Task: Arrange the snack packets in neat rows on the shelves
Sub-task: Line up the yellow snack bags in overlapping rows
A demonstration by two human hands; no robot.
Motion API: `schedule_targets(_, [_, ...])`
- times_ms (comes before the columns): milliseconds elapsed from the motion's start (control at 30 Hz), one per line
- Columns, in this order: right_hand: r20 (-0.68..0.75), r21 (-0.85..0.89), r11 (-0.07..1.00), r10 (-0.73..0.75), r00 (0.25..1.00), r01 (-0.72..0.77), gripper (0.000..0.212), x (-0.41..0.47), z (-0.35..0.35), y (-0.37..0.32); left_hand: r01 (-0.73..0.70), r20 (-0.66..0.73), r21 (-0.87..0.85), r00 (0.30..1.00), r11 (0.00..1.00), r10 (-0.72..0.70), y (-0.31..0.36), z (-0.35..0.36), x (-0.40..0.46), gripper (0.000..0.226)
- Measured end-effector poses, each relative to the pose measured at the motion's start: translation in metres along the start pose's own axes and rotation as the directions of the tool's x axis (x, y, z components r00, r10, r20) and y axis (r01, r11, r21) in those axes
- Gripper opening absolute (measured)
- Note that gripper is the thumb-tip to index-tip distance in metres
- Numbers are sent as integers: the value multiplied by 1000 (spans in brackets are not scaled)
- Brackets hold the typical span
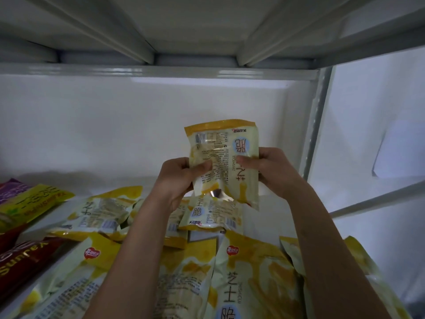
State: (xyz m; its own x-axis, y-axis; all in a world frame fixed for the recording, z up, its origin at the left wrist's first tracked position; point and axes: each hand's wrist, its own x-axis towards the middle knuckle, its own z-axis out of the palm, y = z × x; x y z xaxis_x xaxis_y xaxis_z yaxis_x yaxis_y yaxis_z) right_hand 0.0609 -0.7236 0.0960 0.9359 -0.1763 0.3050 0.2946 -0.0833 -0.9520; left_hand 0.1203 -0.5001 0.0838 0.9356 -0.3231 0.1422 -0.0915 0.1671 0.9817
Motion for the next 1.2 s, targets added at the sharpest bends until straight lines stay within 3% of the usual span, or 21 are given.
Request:
schedule_targets(200, [-16, -24, 999, -38, 999, 37, 20, -1, -8, -3, -11, 37, 30, 999, 999, 10, 2, 0, 0, 23])
schedule_targets(367, [-13, -36, 999, -31, 999, 30, 17, -5, -10, -9, 14, 113, -68, 994, 998, -7, 6, 1, -2, 27])
schedule_targets(533, [49, 67, 998, 12, 999, -15, 24, -11, -5, -19, 4, 80, -73, 997, 997, 2, 7, -1, -3, 23])
schedule_targets(733, [-75, 114, 993, -6, 997, 14, 23, -6, 1, -16, 36, 113, -56, 993, 998, -29, 9, 0, -6, 27])
schedule_targets(833, [-55, 79, 997, 8, 998, -4, 22, -6, 1, -15, 48, 108, -106, 993, 993, -37, 12, -1, -5, 28])
schedule_targets(1000, [-24, 39, 999, -19, 1000, 20, 22, -7, 2, -18, -13, 57, -132, 998, 991, 20, 9, 0, -2, 29])
schedule_targets(1200, [-117, -57, 977, -211, 970, 206, 23, -4, 0, -19, -204, 44, 0, 978, 979, 204, 8, 1, -3, 32])
